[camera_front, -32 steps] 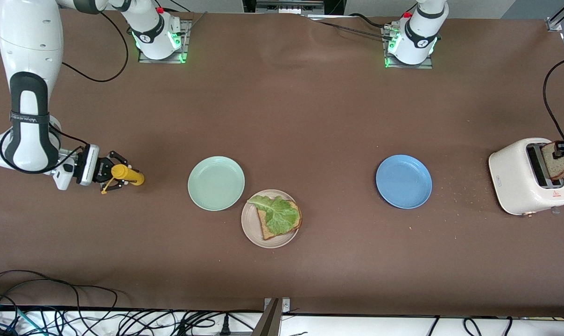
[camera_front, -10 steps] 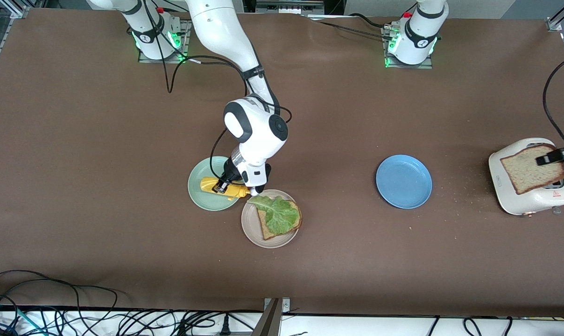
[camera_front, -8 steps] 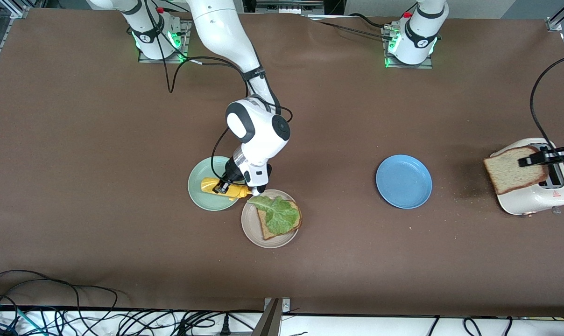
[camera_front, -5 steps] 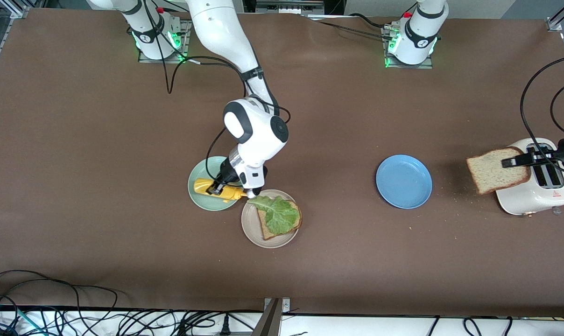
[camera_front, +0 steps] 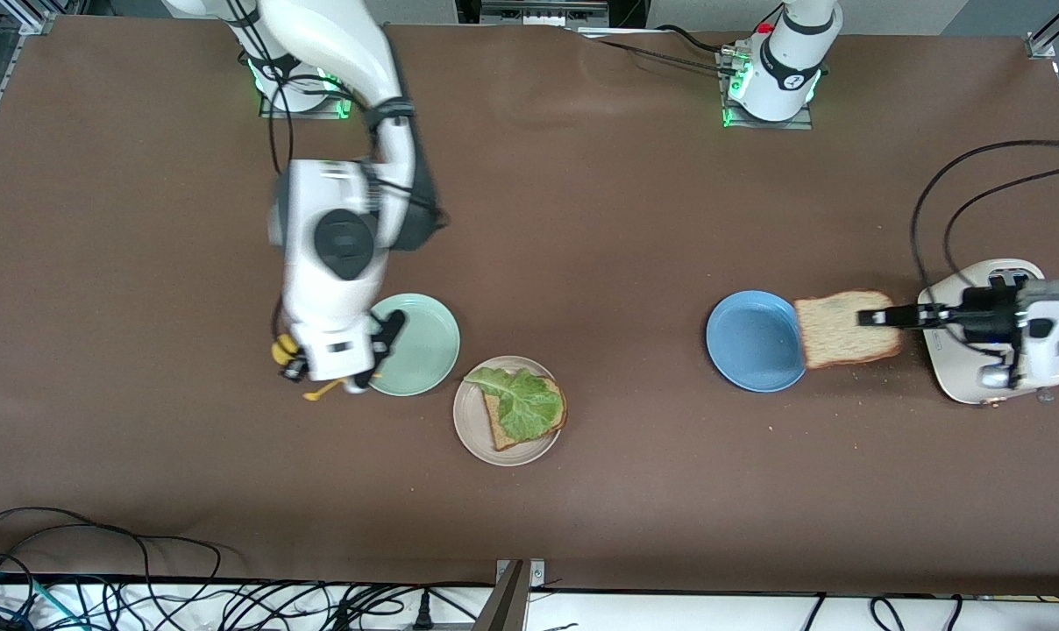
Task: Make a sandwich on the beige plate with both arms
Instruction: 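Tilt the bottle over the sandwich while the left gripper lifts bread, then carry the bread with the left gripper while the right gripper returns the bottle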
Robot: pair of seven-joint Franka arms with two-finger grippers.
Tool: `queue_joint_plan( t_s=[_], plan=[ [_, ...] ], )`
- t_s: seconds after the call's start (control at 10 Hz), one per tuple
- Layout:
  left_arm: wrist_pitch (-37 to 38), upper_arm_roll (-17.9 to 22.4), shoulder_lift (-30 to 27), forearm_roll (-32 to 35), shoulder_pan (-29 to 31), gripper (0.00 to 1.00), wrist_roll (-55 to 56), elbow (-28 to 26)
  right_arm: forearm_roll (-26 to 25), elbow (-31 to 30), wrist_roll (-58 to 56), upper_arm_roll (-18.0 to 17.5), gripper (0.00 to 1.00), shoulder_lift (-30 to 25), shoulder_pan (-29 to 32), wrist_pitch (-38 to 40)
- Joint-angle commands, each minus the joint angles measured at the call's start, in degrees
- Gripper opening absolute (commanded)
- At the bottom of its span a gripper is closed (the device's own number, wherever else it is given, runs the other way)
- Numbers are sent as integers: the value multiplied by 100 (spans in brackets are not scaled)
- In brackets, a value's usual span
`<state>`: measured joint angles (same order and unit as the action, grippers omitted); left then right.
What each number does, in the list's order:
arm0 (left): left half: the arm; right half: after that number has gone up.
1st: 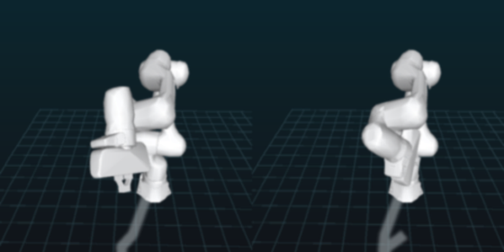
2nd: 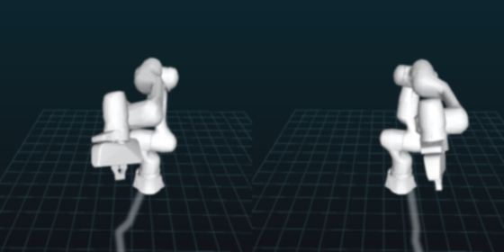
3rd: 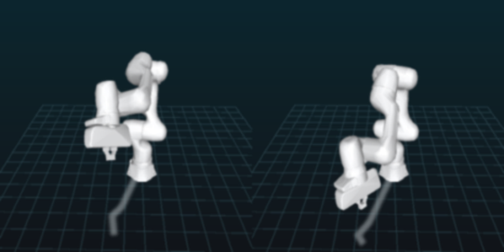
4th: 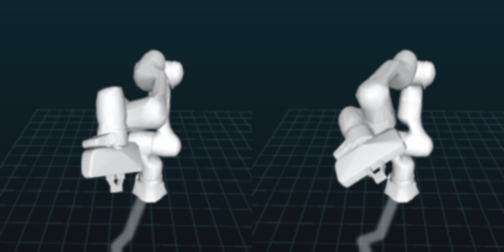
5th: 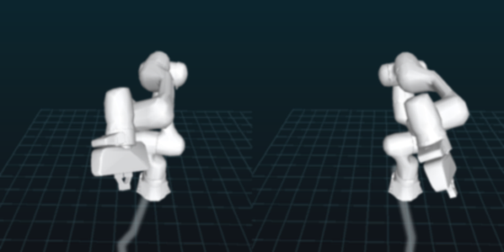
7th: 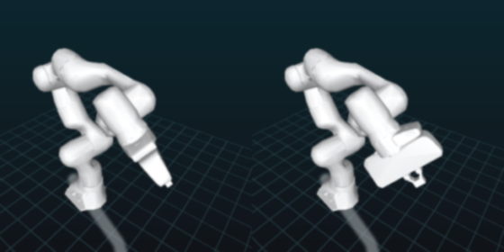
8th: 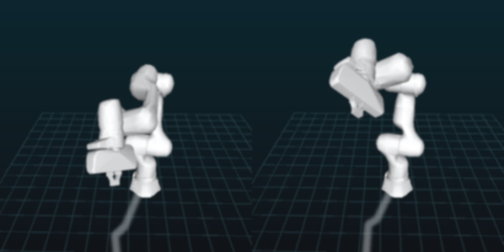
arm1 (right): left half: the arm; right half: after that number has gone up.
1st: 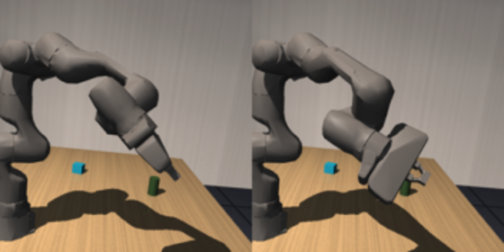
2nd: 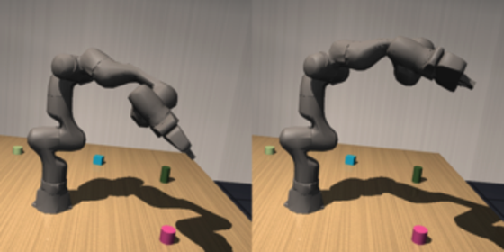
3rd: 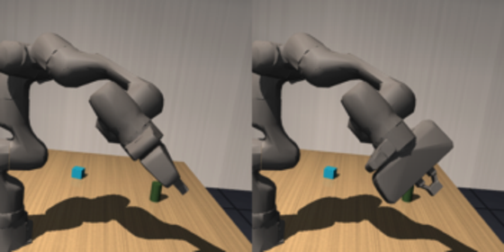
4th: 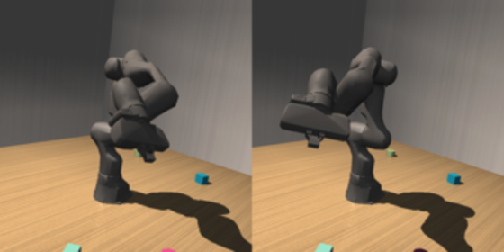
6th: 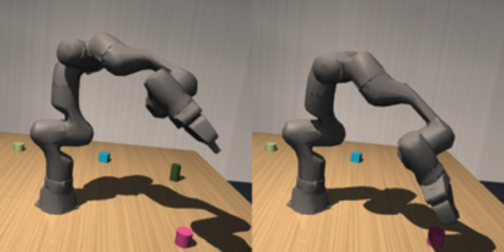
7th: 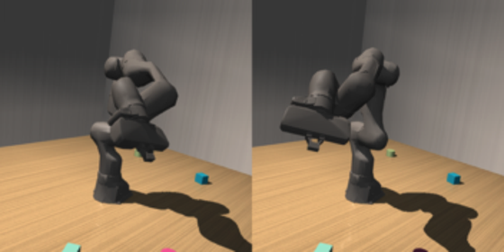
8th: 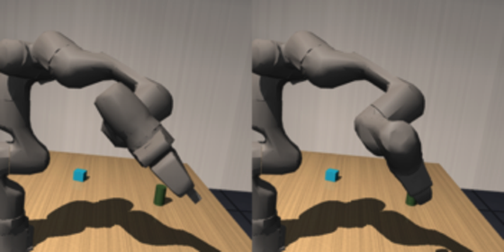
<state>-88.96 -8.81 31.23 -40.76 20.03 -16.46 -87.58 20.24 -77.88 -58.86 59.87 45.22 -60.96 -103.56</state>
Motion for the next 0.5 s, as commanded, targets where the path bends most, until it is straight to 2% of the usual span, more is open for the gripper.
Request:
queue_joint_plan(
  t_s=[0.0, 0.2, 0.4],
  plan=[
    [-198, -436, 531, -458, -487, 0, -50, 441, 1231, -577, -1306, 148, 0, -662, 635, 492],
    [-803, -428, 717, -1466, -1191, 0, -33, 478, 2723, -1173, -3175, 148, 0, -734, 1583, 1194],
    [-1507, -428, 849, -1995, -1710, 0, -24, 478, 3842, -1737, -4978, 96, 0, -586, 2305, 1696]
  ],
)
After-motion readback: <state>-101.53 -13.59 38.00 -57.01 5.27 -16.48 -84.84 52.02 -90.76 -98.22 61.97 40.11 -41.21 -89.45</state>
